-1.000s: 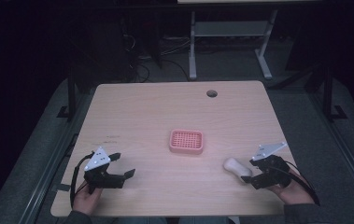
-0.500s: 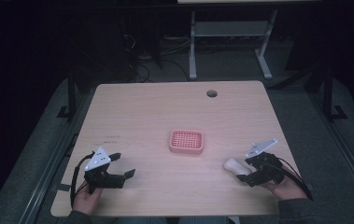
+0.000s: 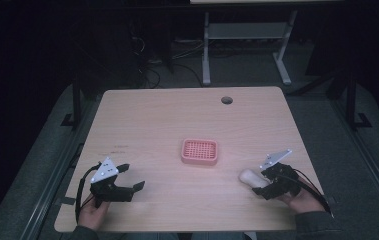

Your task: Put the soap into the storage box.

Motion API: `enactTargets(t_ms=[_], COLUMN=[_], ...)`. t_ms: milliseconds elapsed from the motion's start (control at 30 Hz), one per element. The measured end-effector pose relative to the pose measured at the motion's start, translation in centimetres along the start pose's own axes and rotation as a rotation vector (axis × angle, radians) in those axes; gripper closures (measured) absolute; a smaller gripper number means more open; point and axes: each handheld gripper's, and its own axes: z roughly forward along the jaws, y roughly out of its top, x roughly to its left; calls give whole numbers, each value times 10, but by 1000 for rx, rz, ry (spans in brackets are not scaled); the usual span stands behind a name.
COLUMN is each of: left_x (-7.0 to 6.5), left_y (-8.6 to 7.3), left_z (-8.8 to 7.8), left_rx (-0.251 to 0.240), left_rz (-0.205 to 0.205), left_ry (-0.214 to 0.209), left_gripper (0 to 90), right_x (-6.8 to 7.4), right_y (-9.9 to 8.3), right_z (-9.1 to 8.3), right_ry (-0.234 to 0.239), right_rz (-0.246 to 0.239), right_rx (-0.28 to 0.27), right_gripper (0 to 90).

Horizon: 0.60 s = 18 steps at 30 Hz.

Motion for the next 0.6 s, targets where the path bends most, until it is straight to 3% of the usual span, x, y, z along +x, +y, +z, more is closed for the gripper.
enactTargets(t_ms=[600], left_x=[0], left_y=[0], left_z=[0], left_rx=[1], left_rz=[-1], left_ry=[-4], left_gripper=[144], right_x=[-3], right_y=[6], right_z=[15], right_ry=[-2], right_rz=[-3], right_rx=[27], right_gripper=[325])
